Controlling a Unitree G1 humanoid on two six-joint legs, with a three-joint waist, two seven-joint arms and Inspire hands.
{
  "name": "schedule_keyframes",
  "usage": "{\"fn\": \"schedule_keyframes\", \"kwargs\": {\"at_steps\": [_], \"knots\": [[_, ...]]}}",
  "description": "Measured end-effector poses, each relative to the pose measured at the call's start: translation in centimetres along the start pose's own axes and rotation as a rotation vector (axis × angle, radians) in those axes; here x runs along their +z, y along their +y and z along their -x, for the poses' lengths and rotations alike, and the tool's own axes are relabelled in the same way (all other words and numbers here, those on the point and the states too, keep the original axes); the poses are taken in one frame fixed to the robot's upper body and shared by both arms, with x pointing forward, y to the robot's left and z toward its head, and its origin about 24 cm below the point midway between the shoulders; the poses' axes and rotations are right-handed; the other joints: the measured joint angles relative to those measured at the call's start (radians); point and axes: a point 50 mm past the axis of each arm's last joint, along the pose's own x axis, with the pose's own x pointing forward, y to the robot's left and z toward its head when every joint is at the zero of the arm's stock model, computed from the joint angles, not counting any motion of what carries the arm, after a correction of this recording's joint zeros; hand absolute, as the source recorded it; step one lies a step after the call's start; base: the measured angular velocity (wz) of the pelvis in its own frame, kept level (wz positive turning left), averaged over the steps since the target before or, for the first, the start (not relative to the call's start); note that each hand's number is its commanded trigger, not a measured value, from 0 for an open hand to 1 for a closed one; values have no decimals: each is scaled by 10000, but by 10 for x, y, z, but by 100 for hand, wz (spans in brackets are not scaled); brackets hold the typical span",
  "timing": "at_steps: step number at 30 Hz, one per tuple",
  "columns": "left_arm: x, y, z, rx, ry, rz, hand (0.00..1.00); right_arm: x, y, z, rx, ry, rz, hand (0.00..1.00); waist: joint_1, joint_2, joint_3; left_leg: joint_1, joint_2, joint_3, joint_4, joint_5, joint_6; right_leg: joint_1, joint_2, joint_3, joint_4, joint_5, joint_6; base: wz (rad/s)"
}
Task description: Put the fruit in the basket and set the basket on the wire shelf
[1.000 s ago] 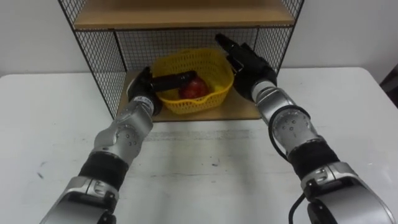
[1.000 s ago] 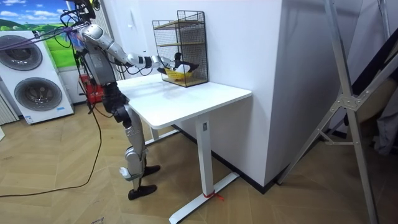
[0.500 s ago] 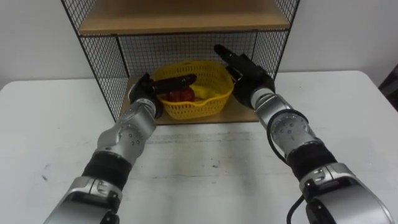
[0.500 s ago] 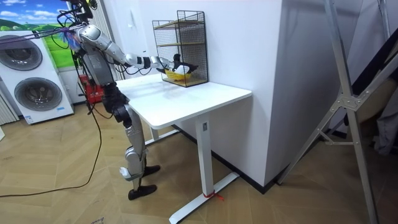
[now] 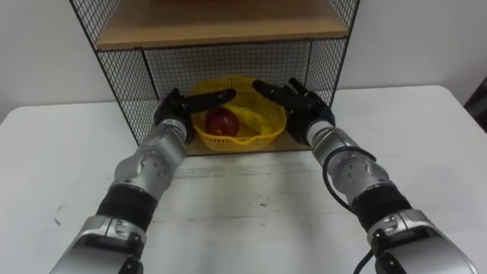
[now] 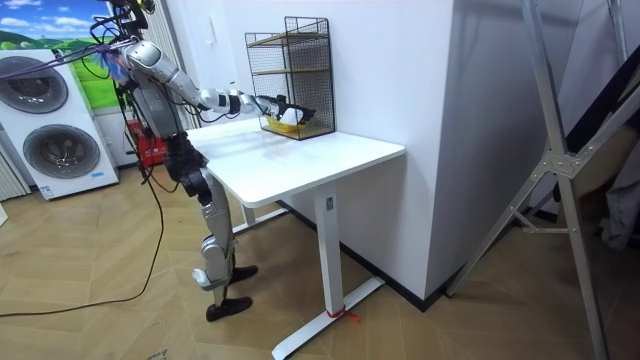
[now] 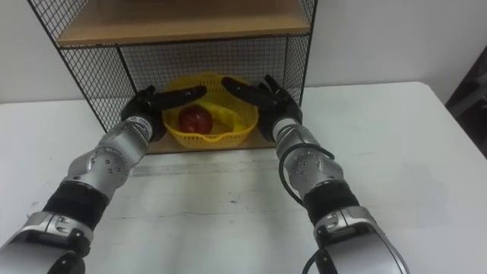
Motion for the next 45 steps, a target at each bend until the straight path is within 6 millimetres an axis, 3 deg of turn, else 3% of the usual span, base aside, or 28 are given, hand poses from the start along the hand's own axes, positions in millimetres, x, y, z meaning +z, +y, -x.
{"fn": "schedule_keyframes", "kwargs": {"at_steps": [8,15,24,30,35,41,45], "knots": [[6,4,0,63,-174,354,0,2,-2,0,76,-108,-79,0,10,-45,-28,-7,-7,4,17,25,40,82,-3,-33,-1,1,0,1],[29,-4,6,-634,-1084,539,0,6,0,1,177,-255,-93,0,14,-81,-53,43,-7,1,13,28,44,144,-4,-43,8,1,0,0],[56,4,10,-1114,-1993,307,0,19,2,2,567,-649,224,0,50,-100,-68,114,-26,-18,-102,63,25,78,-22,-15,2,-36,6,0],[57,4,11,-1084,-2160,136,0,34,13,7,891,-1463,1992,0,72,-120,-81,118,-23,10,-119,73,17,33,-45,-8,22,-36,7,0],[63,-1,25,-1351,-3178,-717,0,45,25,26,1498,-2752,3217,0,29,-285,-185,68,-19,5,-161,77,-10,-44,-80,5,19,-40,12,-1],[39,18,40,-700,-3651,-2502,0,27,7,43,1418,-2731,3759,0,49,-403,-267,240,-10,14,-287,132,-20,60,-91,47,11,-105,100,-1],[32,25,49,-589,-3852,-2975,0,20,1,52,1401,-2762,3933,0,24,-389,-254,232,-16,14,-308,133,-22,58,-68,58,-12,-97,98,0]]}}
